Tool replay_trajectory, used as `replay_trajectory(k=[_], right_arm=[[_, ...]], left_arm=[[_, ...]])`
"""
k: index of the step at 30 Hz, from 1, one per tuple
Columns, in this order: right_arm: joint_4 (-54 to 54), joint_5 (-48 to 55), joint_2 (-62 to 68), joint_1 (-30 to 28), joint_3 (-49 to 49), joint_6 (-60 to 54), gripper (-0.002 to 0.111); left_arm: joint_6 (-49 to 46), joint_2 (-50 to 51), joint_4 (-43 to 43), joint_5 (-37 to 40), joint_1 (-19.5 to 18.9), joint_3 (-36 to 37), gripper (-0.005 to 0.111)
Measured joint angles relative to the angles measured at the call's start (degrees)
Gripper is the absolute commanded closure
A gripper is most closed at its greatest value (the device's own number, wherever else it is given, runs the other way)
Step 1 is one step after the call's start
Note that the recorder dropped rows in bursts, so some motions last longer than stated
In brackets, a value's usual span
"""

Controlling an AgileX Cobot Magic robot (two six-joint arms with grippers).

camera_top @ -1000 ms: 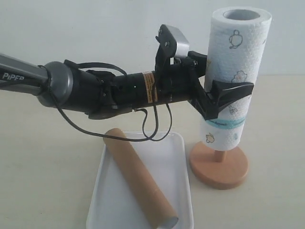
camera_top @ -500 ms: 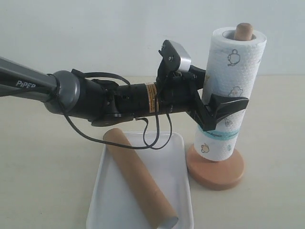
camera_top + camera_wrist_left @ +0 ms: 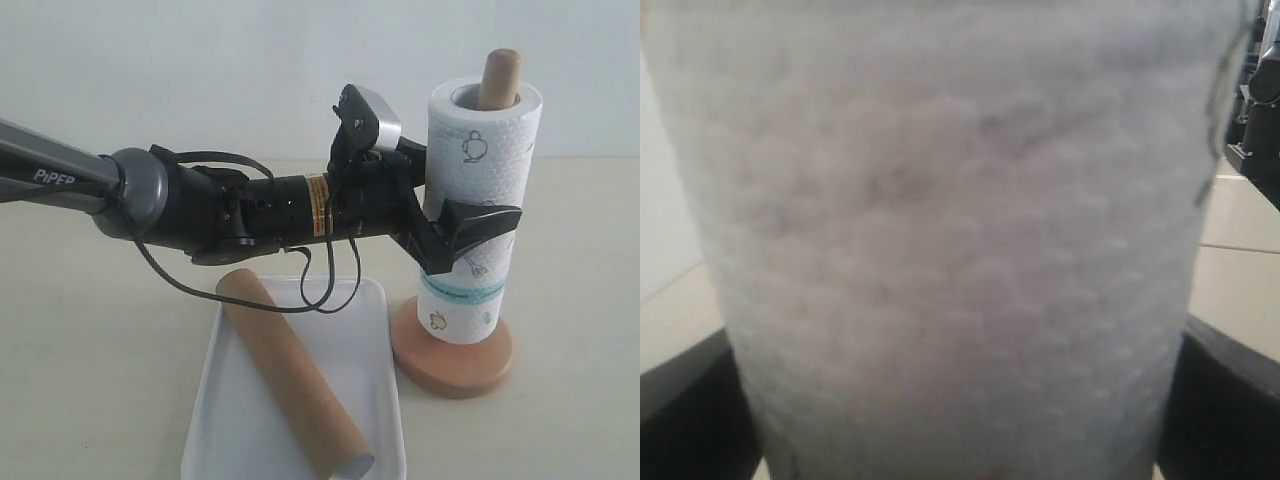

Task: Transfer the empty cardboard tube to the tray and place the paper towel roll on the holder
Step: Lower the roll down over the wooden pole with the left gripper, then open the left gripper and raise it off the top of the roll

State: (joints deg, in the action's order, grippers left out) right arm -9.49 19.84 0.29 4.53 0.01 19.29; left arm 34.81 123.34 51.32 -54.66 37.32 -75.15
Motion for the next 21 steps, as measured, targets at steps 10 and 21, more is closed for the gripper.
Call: replay_trajectory(k=[10, 21], right_arm=[[0.0, 0.0, 0.0, 0.0, 0.0, 0.0, 0.108], [0.0, 0.0, 0.0, 0.0, 0.0, 0.0, 0.108]], left_arm=[[0.0, 0.0, -0.84, 0.22, 0.0, 0.0, 0.026], [1.49, 0.0, -0.96, 0.22, 0.0, 0.0, 0.019]])
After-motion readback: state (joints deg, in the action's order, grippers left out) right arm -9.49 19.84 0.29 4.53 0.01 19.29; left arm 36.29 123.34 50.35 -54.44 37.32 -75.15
